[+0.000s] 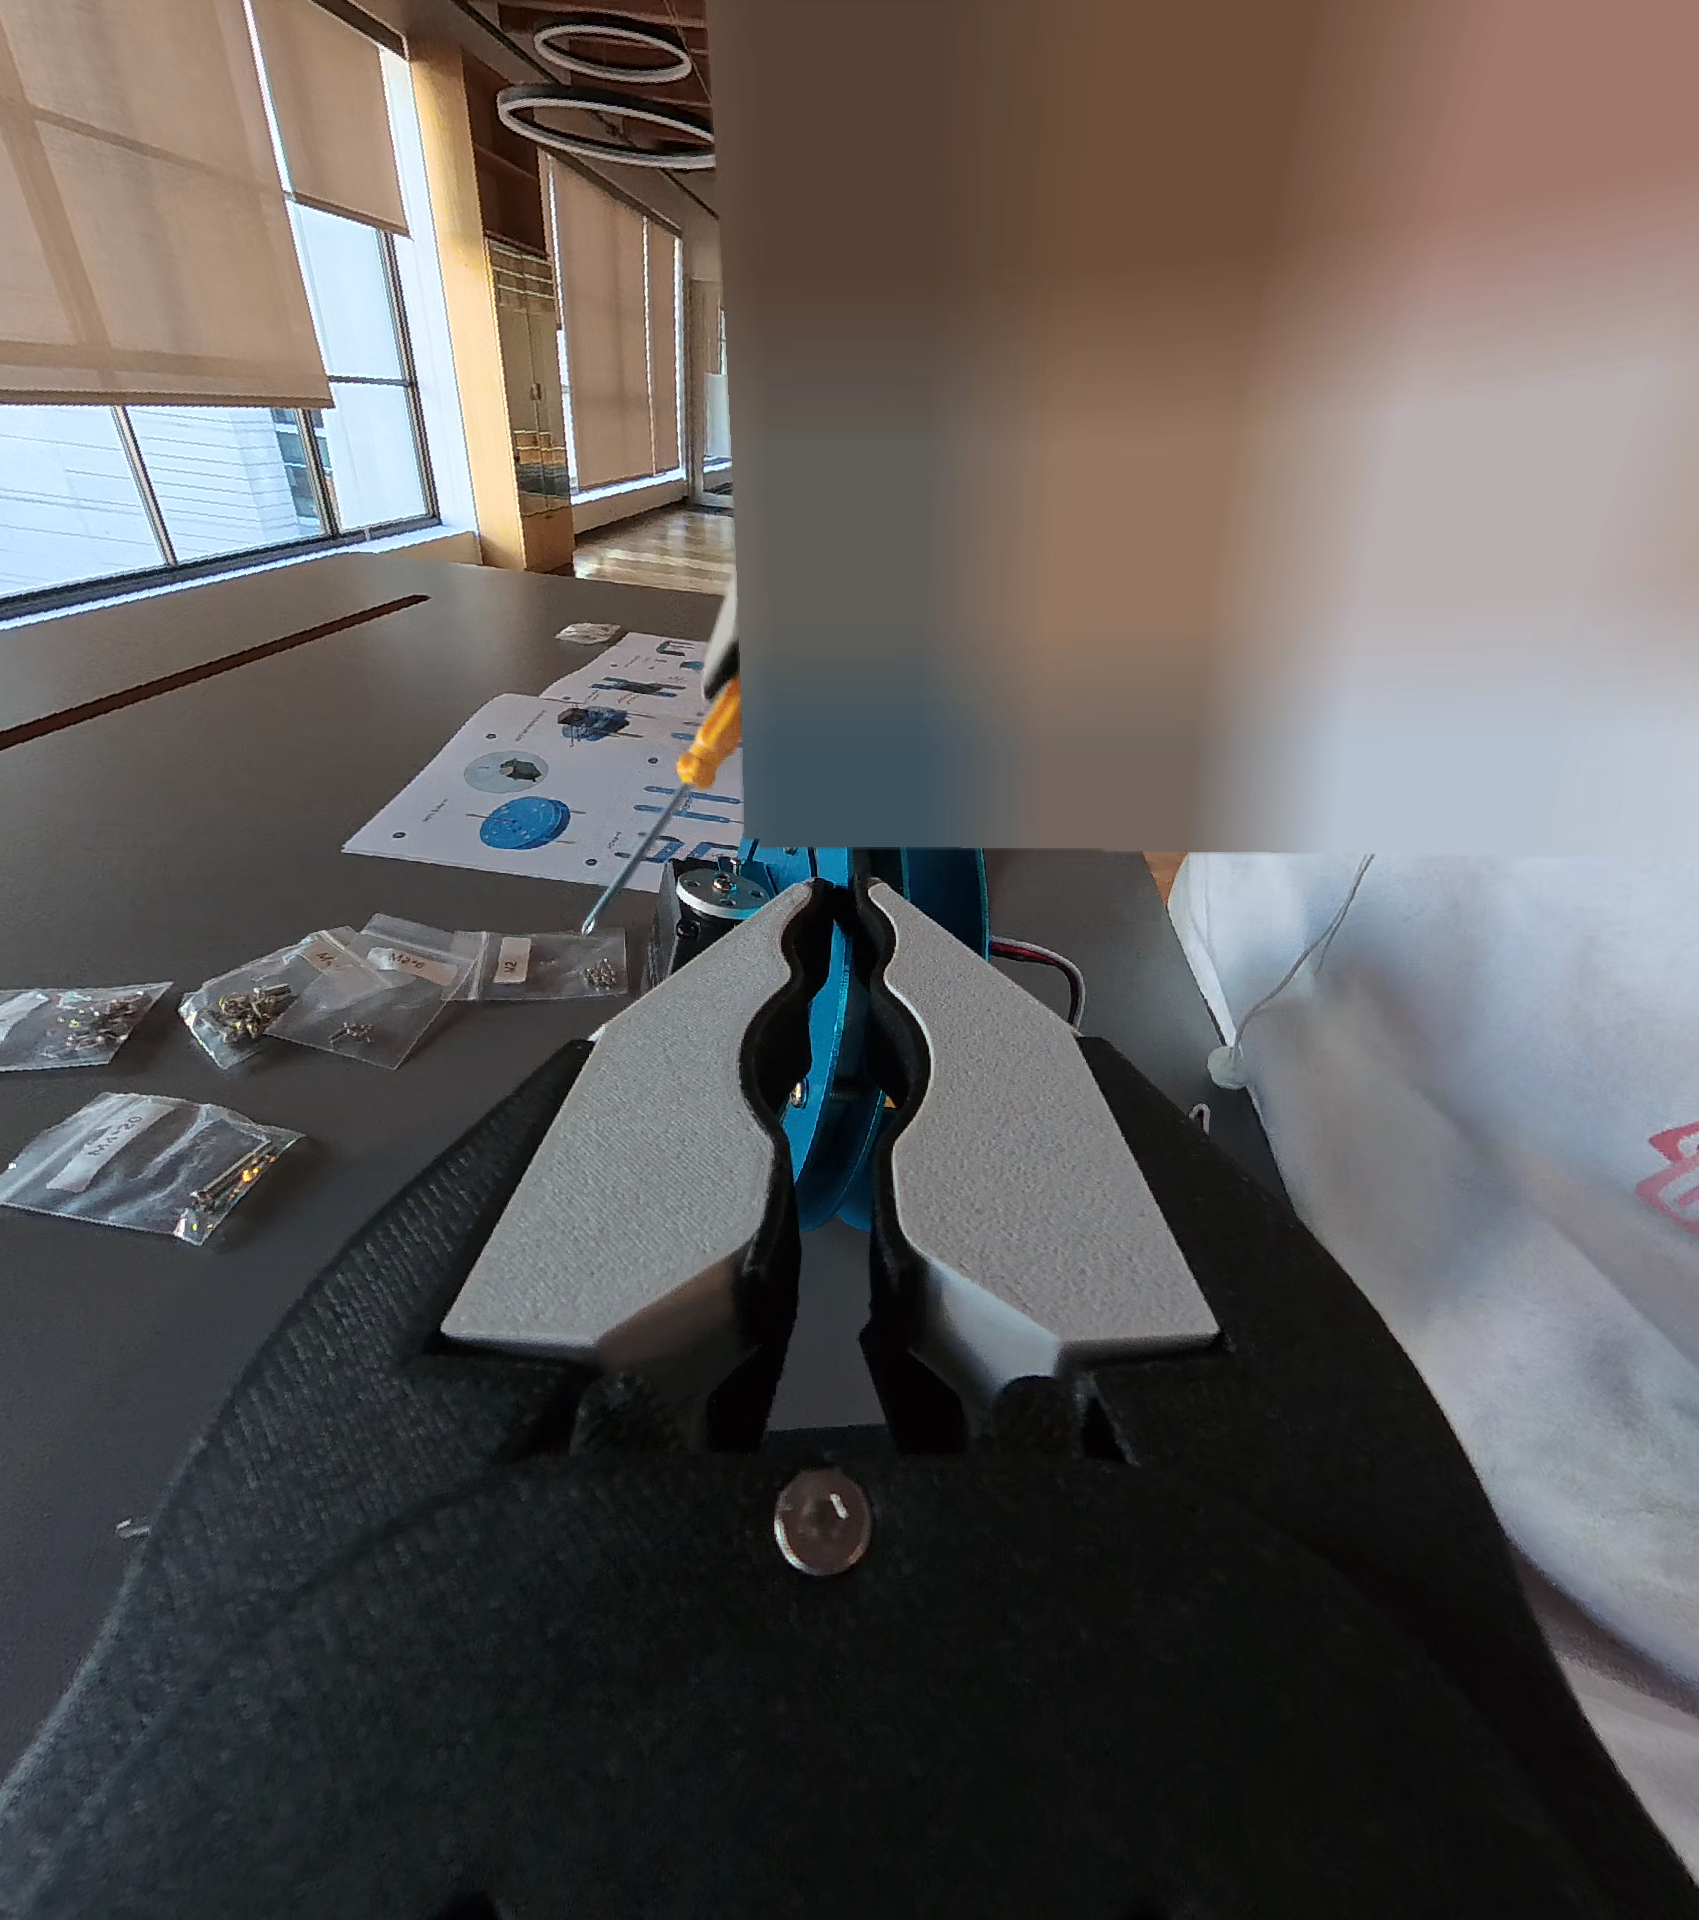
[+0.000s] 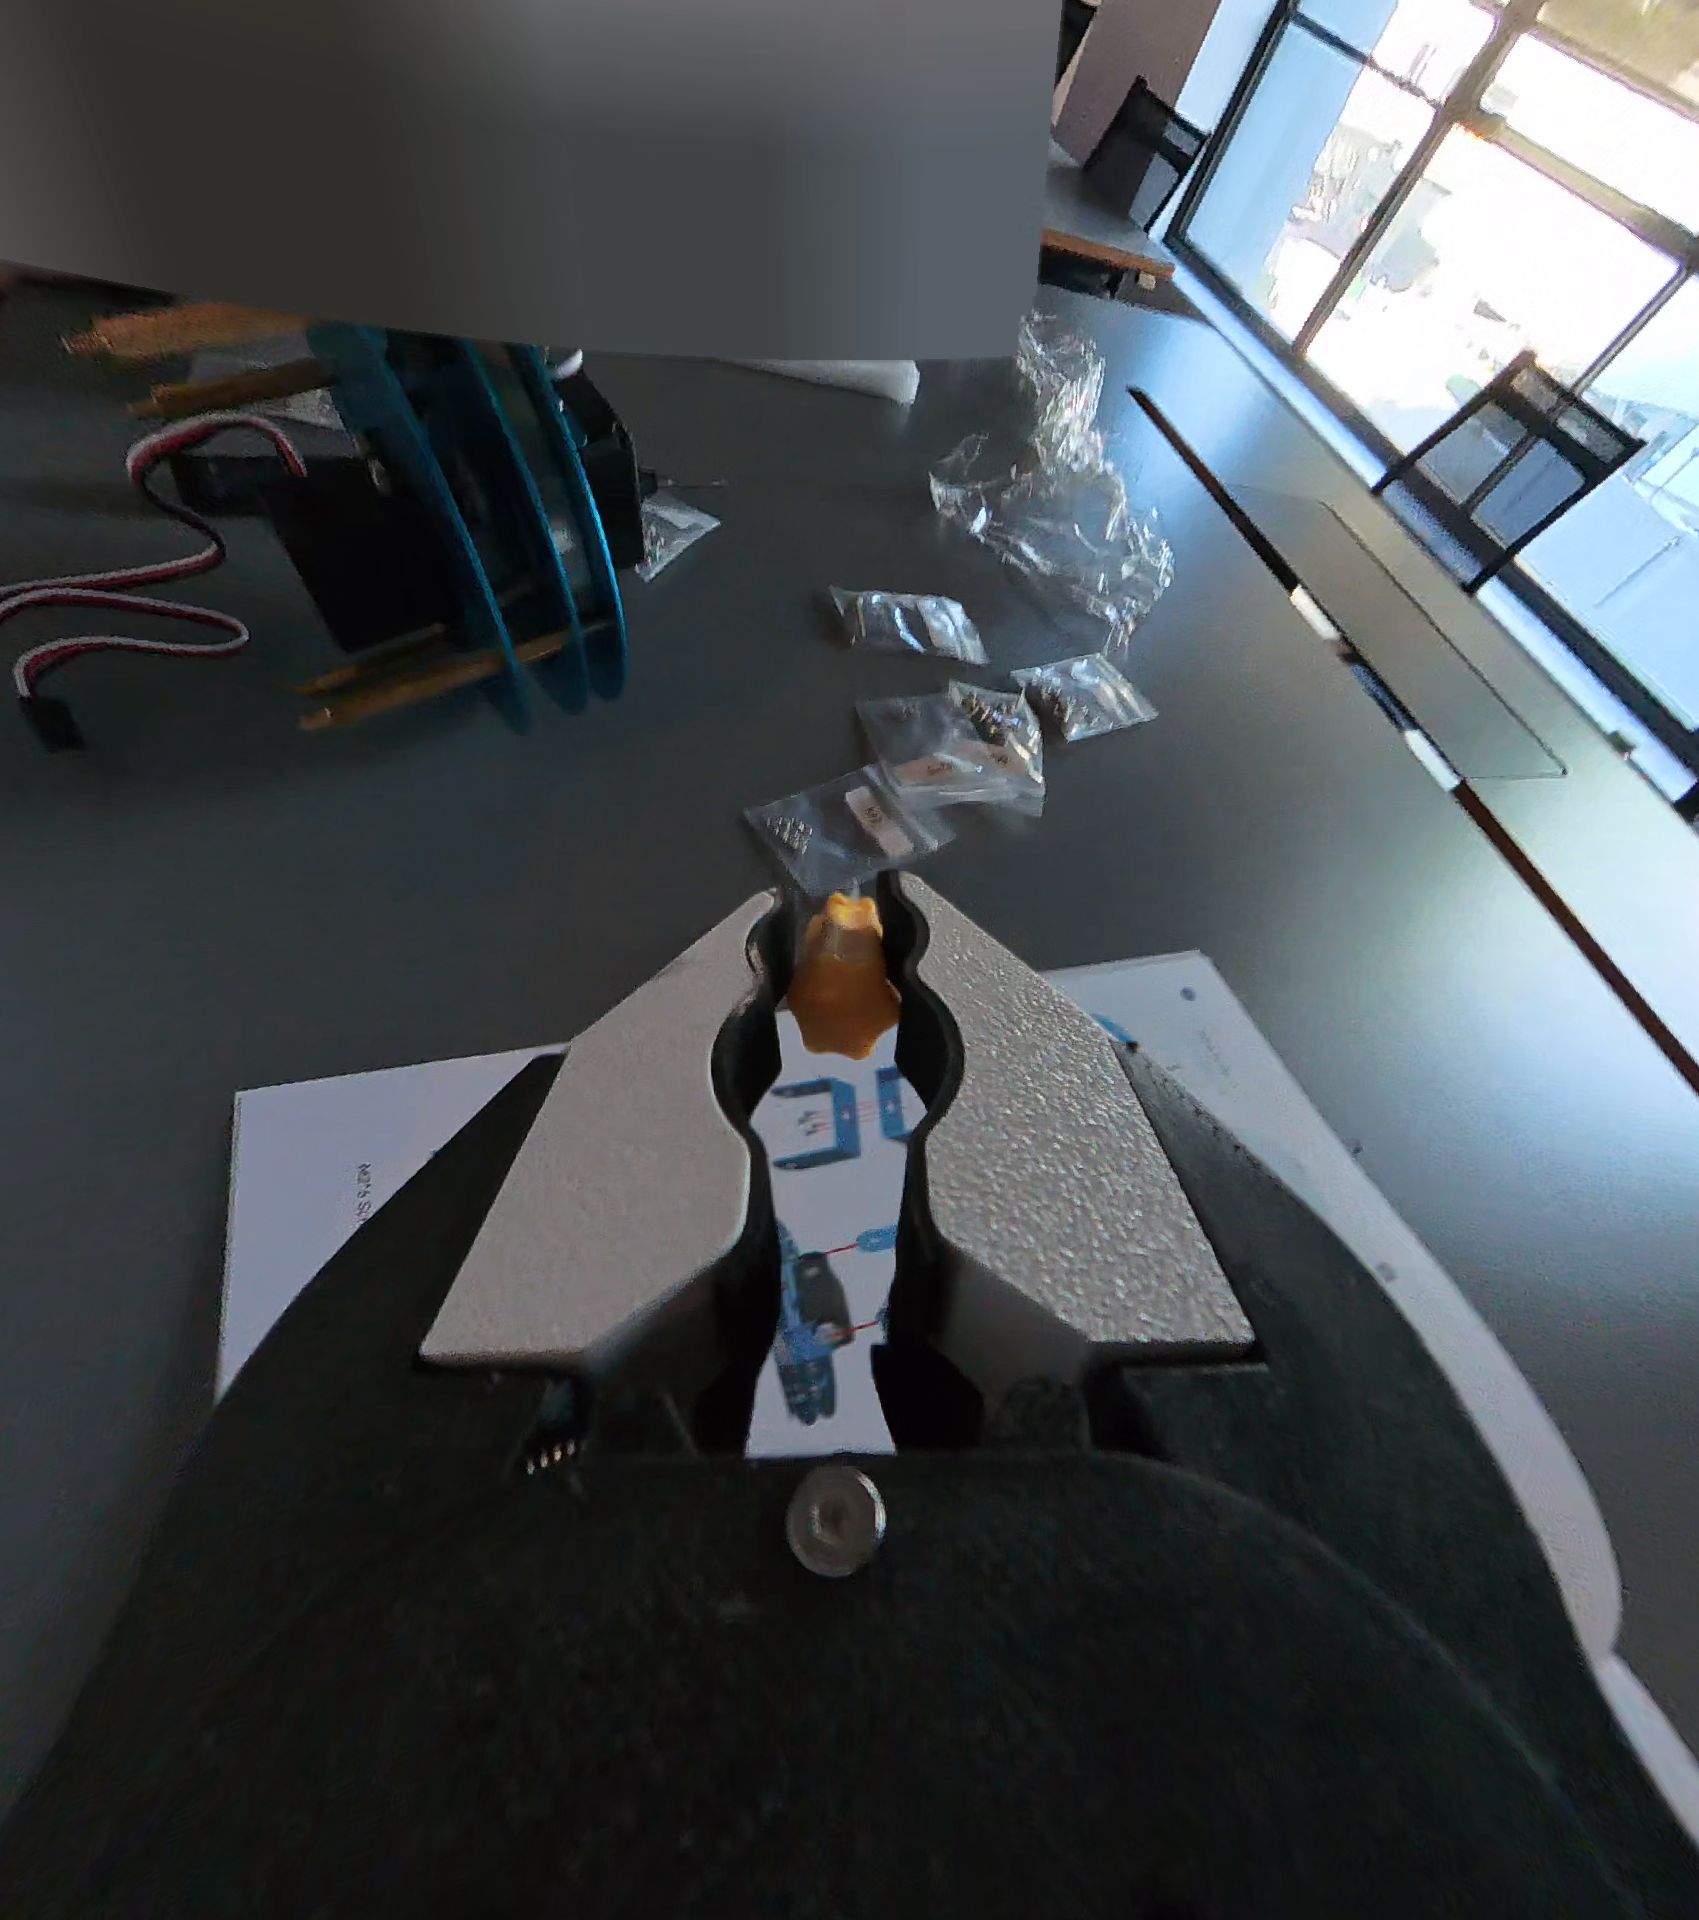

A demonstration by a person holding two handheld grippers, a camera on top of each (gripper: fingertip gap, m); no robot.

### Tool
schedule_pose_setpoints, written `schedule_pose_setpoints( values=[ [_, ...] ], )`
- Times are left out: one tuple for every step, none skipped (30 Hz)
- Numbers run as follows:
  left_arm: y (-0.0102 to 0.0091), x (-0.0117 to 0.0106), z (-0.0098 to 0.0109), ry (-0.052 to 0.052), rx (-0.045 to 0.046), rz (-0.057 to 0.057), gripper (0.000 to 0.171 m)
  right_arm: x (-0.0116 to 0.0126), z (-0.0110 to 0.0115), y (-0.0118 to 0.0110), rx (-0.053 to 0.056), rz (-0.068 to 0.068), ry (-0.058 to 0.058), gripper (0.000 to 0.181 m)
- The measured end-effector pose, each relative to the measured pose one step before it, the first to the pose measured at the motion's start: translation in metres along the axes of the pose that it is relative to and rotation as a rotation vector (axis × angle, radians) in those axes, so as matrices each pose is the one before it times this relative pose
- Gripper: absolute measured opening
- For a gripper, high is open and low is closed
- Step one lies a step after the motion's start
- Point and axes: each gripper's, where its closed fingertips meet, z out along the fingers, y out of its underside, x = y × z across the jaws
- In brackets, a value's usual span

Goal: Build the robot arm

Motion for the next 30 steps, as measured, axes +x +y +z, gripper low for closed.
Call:
schedule_pose_setpoints(
  values=[
    [0.00027,0.00016,-0.00066,-0.0017,-0.00015,-0.0004,0.001,-0.00251,0.00149,0.00477,-0.0185,0.0078,0.0034,0.015],
    [0.00036,0.00024,-0.00092,-0.0024,-0.00130,0.0006,0.001,-0.00254,0.00188,0.00401,-0.0144,0.0024,0.0007,0.015],
    [0.00027,0.00031,-0.00082,-0.0023,-0.00204,0.0018,0.001,-0.00393,0.00214,0.00329,-0.0076,0.0029,-0.0098,0.015],
    [0.00032,0.00051,-0.00071,-0.0009,-0.00161,0.0022,0.001,-0.00443,0.00192,0.00281,-0.0066,0.0063,-0.0170,0.015],
    [0.00019,0.00030,-0.00053,-0.0019,-0.00082,0.0011,0.001,-0.00243,0.00121,0.00216,-0.0049,0.0066,-0.0071,0.016],
    [0.00013,0.00000,-0.00026,-0.0009,-0.00004,0.0006,0.001,-0.00129,0.00026,0.00065,0.0019,0.0065,-0.0045,0.022],
    [-0.00001,0.00008,-0.00008,0.0004,0.00003,-0.0011,0.001,-0.00080,-0.00054,0.00025,0.0003,0.0093,-0.0075,0.027],
    [-0.00003,-0.00003,0.00001,0.0011,0.00076,-0.0014,0.001,-0.00096,-0.00178,-0.00232,0.0071,0.0115,-0.0127,0.030],
    [-0.00014,0.00003,0.00004,0.0021,0.00146,-0.0023,0.001,-0.00091,-0.00290,-0.00890,0.0399,0.0120,-0.0143,0.031],
    [0.00002,0.00011,0.00003,0.0032,0.00159,-0.0037,0.001,-0.00196,-0.00297,-0.01612,0.0740,0.0147,-0.0250,0.031],
    [-0.00003,-0.00002,-0.00011,0.0035,0.00110,-0.0039,0.001,-0.00071,-0.00065,-0.01989,0.0860,0.0254,-0.0235,0.030],
    [-0.00002,-0.00001,0.00000,0.0032,0.00035,-0.0027,0.001,-0.00057,0.00315,-0.01944,0.0766,0.0359,-0.0299,0.030],
    [-0.00007,-0.00003,0.00000,0.0030,-0.00064,-0.0016,0.001,-0.00230,0.00727,-0.01556,0.0539,0.0349,-0.0436,0.031],
    [-0.00008,0.00007,0.00012,0.0027,-0.00046,-0.0008,0.001,-0.00474,0.01031,-0.01044,0.0293,0.0231,-0.0601,0.034],
    [0.00001,0.00017,-0.00005,0.0032,0.00034,-0.0020,0.001,-0.00361,0.01223,-0.00566,0.0094,0.0159,-0.0552,0.037],
    [0.00000,0.00003,-0.00024,0.0051,0.00132,-0.0061,0.002,-0.00210,0.01278,-0.00143,-0.0100,0.0102,-0.0462,0.040],
    [0.00009,0.00000,-0.00046,0.0046,0.00048,-0.0085,0.002,-0.00333,0.01228,0.00143,-0.0174,0.0034,-0.0503,0.041],
    [0.00017,0.00000,-0.00041,0.0011,0.00000,-0.0021,0.002,-0.00289,0.01131,0.00505,-0.0319,-0.0063,-0.0451,0.041],
    [0.00010,0.00002,-0.00043,-0.0004,-0.00047,0.0018,0.002,0.00074,0.00971,0.00790,-0.0469,-0.0142,-0.0194,0.041],
    [0.00020,0.00006,-0.00042,-0.0003,-0.00126,0.0005,0.002,0.00063,0.00810,0.00746,-0.0407,-0.0145,-0.0139,0.041],
    [0.00001,0.00002,-0.00021,-0.0014,-0.00056,0.0005,0.002,-0.00393,0.00638,0.00477,-0.0237,-0.0077,-0.0367,0.039],
    [0.00014,-0.00001,-0.00022,-0.0011,-0.00074,0.0014,0.002,-0.00204,0.00496,0.00230,-0.0089,0.0007,-0.0226,0.035],
    [0.00006,-0.00002,-0.00032,-0.0009,-0.00097,0.0013,0.002,0.00227,0.00358,0.00104,-0.0022,0.0044,0.0036,0.034],
    [0.00008,-0.00003,-0.00034,0.0000,-0.00059,-0.0008,0.002,0.00245,0.00247,0.00153,-0.0063,0.0052,0.0055,0.031],
    [0.00009,0.00010,-0.00018,-0.0003,0.00019,-0.0008,0.002,-0.00014,0.00181,0.00092,-0.0032,0.0062,-0.0105,0.031],
    [-0.00001,-0.00007,-0.00008,-0.0007,0.00086,-0.0004,0.002,-0.00059,0.00126,0.00048,-0.0026,0.0085,-0.0119,0.030],
    [0.00006,-0.00008,-0.00020,-0.0008,0.00027,-0.0010,0.002,-0.00129,0.00074,0.00007,-0.0021,0.0037,-0.0139,0.028],
    [0.00000,-0.00039,-0.00019,-0.0032,0.00012,0.0005,0.002,-0.00153,0.00052,0.00007,-0.0048,-0.0011,-0.0129,0.025],
    [-0.00004,-0.00002,-0.00004,-0.0021,-0.00067,0.0036,0.002,-0.00121,0.00035,-0.00028,-0.0037,-0.0042,-0.0081,0.023],
    [0.00003,0.00065,0.00020,0.0023,-0.00053,0.0031,0.002,-0.00092,0.00013,-0.00026,-0.0022,-0.0064,-0.0029,0.022]
  ],
)
